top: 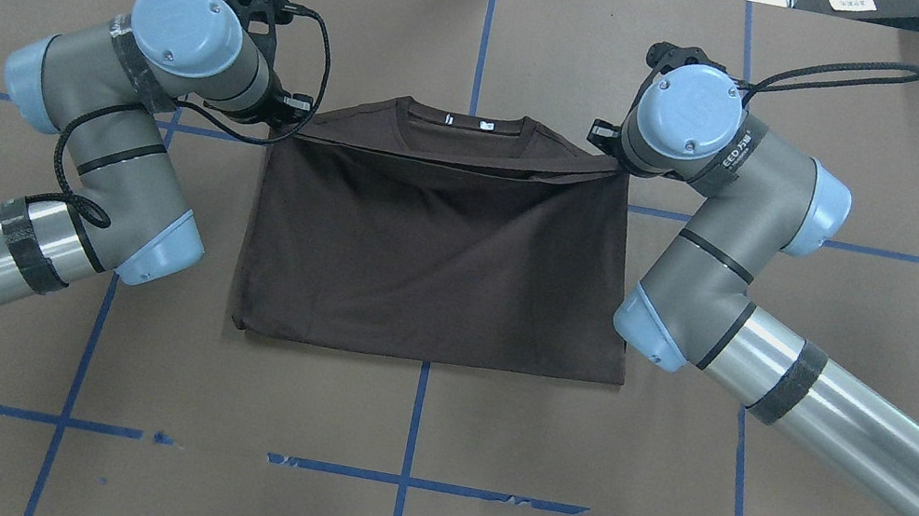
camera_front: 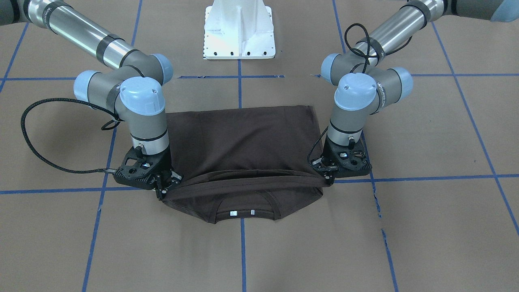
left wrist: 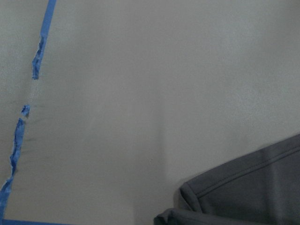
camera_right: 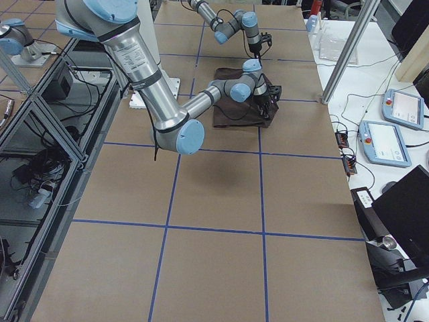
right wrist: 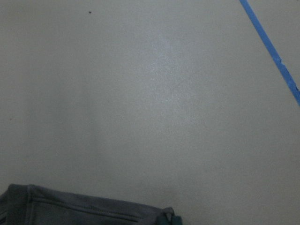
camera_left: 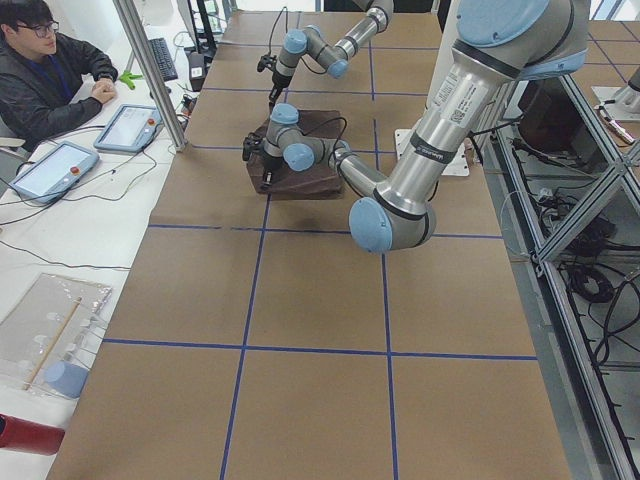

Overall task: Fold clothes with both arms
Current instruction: 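Lower the hem onto the shirt near the collar and open both grippers, then move the left gripper to the folded shirt's side edge while the right gripper withdraws, then grasp the folded shirt's side with the left gripper and drag it away from the robot, then move the right gripper onto the shirt's collar edge and press it down, then drag the shirt toward the robot with the right gripper, straightening it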

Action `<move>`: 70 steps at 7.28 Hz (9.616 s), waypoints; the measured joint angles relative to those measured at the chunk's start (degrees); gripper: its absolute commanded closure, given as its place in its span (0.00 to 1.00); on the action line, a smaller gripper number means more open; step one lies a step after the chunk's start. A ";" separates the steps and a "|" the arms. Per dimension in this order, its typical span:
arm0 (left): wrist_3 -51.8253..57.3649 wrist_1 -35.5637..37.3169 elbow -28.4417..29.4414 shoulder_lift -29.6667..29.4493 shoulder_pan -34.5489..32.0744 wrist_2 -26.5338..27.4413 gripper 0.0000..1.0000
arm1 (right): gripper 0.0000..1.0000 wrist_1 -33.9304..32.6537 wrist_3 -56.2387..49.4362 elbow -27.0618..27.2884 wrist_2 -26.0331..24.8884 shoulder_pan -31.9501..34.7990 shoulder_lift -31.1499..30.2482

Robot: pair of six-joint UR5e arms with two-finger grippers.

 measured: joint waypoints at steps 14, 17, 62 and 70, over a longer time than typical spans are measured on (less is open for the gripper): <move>-13.57 -1.04 -24.99 19.36 18.04 1.84 0.65 | 0.00 8.97 -21.54 2.88 11.34 5.34 -4.90; -14.14 -1.13 -24.72 19.30 19.10 2.12 1.00 | 0.00 9.06 -21.53 2.91 11.34 5.34 -4.91; 18.20 -26.99 13.04 2.27 -12.92 -5.76 0.00 | 1.00 7.94 0.36 -13.95 -5.45 -9.42 12.51; 16.12 -26.91 10.28 3.45 -12.50 -5.71 0.00 | 1.00 5.41 1.25 4.12 -7.41 -12.37 -1.07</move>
